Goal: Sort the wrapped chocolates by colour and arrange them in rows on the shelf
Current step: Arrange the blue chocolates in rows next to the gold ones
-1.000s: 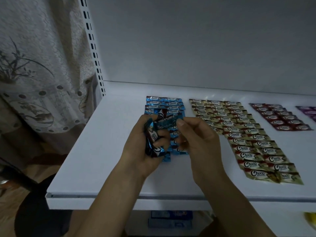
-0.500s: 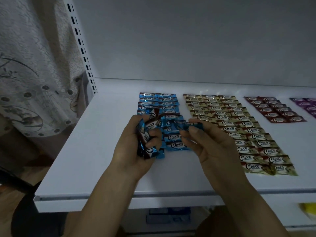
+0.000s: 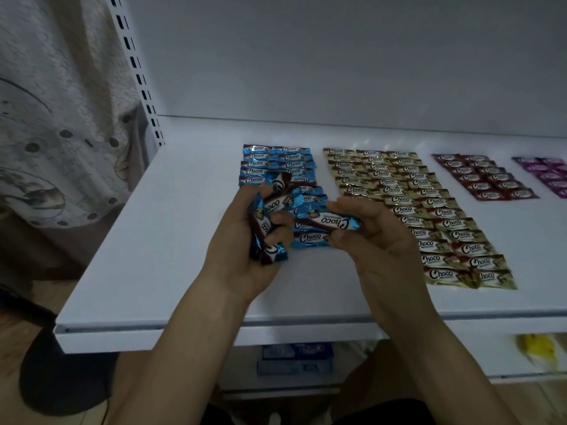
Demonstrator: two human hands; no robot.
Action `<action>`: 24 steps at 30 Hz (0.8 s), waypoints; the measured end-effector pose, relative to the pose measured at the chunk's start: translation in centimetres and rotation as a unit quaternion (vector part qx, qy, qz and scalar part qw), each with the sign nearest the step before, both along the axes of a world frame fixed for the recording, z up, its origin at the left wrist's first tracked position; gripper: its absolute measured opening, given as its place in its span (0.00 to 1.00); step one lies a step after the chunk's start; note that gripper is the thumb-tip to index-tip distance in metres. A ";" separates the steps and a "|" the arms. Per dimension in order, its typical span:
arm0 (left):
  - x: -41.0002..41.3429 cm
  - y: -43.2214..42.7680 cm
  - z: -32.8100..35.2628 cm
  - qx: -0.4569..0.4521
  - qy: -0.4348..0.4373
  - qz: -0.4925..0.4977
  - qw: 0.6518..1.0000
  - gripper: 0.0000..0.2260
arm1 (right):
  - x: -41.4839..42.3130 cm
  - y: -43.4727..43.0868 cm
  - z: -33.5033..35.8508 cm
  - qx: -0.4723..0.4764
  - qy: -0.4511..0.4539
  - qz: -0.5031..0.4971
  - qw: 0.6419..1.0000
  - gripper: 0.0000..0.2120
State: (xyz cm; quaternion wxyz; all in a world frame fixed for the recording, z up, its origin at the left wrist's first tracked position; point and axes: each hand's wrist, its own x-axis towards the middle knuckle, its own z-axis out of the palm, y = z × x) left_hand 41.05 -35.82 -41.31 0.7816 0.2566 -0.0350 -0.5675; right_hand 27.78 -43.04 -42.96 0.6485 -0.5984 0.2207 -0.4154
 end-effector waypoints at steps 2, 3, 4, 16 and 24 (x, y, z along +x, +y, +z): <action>0.1 0.1 -0.1 0.002 -0.005 0.006 1.000 0.18 | -0.4 -0.1 0.0 -0.046 0.041 -0.007 0.998 0.17; 0.2 0.2 -0.1 0.005 -0.007 0.010 1.000 0.18 | -0.6 -0.2 0.0 -0.061 0.066 -0.014 0.996 0.16; 0.2 0.3 -0.1 0.006 -0.007 0.013 1.000 0.17 | -0.9 -0.2 0.0 -0.067 0.086 -0.020 0.994 0.15; 0.0 1.3 0.2 0.031 0.000 0.035 0.999 0.11 | -1.3 -1.1 -0.1 -0.096 0.149 -0.037 0.983 0.08; 0.1 1.5 0.1 0.035 0.009 0.038 0.999 0.14 | -1.0 -2.4 -2.0 -0.418 0.353 -0.002 0.837 0.15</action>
